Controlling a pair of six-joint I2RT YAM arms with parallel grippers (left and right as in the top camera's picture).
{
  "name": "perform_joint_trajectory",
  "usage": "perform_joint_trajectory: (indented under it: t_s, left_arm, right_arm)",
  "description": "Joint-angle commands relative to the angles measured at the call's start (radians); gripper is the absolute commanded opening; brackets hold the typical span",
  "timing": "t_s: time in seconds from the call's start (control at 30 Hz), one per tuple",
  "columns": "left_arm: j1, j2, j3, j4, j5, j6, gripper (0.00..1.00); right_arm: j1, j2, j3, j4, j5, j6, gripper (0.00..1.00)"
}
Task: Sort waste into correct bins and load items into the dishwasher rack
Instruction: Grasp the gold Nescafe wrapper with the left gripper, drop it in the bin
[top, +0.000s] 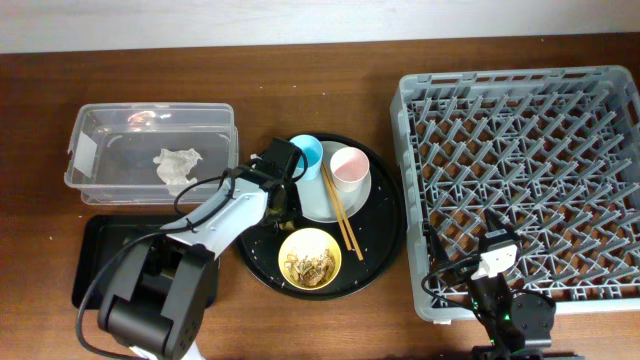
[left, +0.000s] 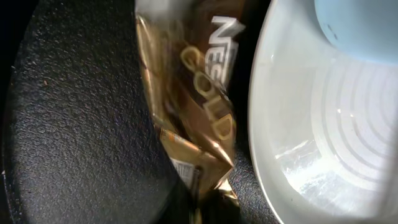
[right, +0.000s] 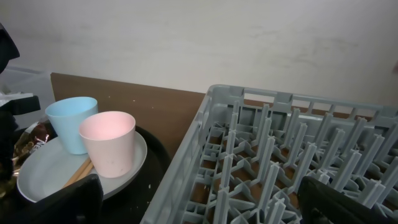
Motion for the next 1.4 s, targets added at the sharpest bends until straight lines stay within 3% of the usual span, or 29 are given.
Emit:
perform_joint_trajectory:
  t_s: [0.0, 0.2, 0.33, 0.5, 0.57, 0.63, 0.87, 0.9, 0.93, 0.97, 1.03, 1.13, 1.2, 1.37]
  left_arm:
    - [-0.002, 0.012, -0.008, -0.013, 0.0, -0.003, 0.0]
    - [-0.001, -0.142, 0.006, -0.06, -0.042, 0.055, 0.0]
    - [0.004, -0.332, 0.077, -0.173, -0.202, 0.081, 0.0]
    - [0.072, -0.488, 0.098, -0.167, -0.362, 0.084, 0.0]
    - [0.126, -0.477, 0.097, -0.144, -0.452, 0.084, 0.0]
    - [0.193, -0.439, 0.096, -0.117, -0.453, 0.084, 0.01]
    - [0.368, -0.22, 0.096, 0.04, -0.355, 0.085, 0.02]
    - [0.38, -0.197, 0.097, 0.061, -0.355, 0.085, 0.09]
    - [0.388, -0.186, 0.097, 0.077, -0.355, 0.085, 0.43]
    - [0.387, -0.187, 0.097, 0.082, -0.354, 0.099, 0.65]
    - [0.387, -0.201, 0.106, 0.1, -0.302, 0.206, 0.86]
    - [0.384, -0.259, 0.114, 0.085, -0.272, 0.238, 0.87]
    - [0.37, -0.326, 0.115, 0.031, -0.148, 0.238, 0.82]
    - [0.259, -0.489, 0.114, -0.244, 0.106, 0.238, 0.72]
  right_arm:
    - [-0.006, -0.006, -0.005, -0.004, 0.005, 0.009, 0.98]
    - [-0.006, -0.006, -0.005, -0.004, 0.005, 0.009, 0.98]
    - [-0.006, -0.006, -0.005, -0.004, 0.005, 0.009, 0.98]
    - [-0.006, -0.006, -0.005, -0.004, 0.005, 0.008, 0.98]
    - [-0.006, -0.006, -0.005, -0.004, 0.005, 0.009, 0.98]
    - [-0.006, -0.006, -0.005, -0.004, 0.005, 0.009, 0.98]
    - [-0.006, -0.006, -0.005, -0.004, 0.005, 0.008, 0.98]
    - [-0.006, -0.006, -0.005, -0.004, 0.005, 0.008, 0.98]
    - [-0.006, -0.006, -0.005, -0.004, 0.005, 0.009, 0.98]
    - [-0.006, -0.006, -0.005, -0.004, 0.005, 0.008, 0.99]
    - [-0.006, -0.006, -0.005, -0.004, 0.005, 0.008, 0.98]
    - [-0.006, -0.006, -0.005, -0.004, 0.005, 0.009, 0.99]
    - [-0.006, -0.006, -0.005, -0.004, 0.005, 0.009, 0.98]
    - [-0.006, -0.006, -0.005, -0.004, 0.005, 0.008, 0.98]
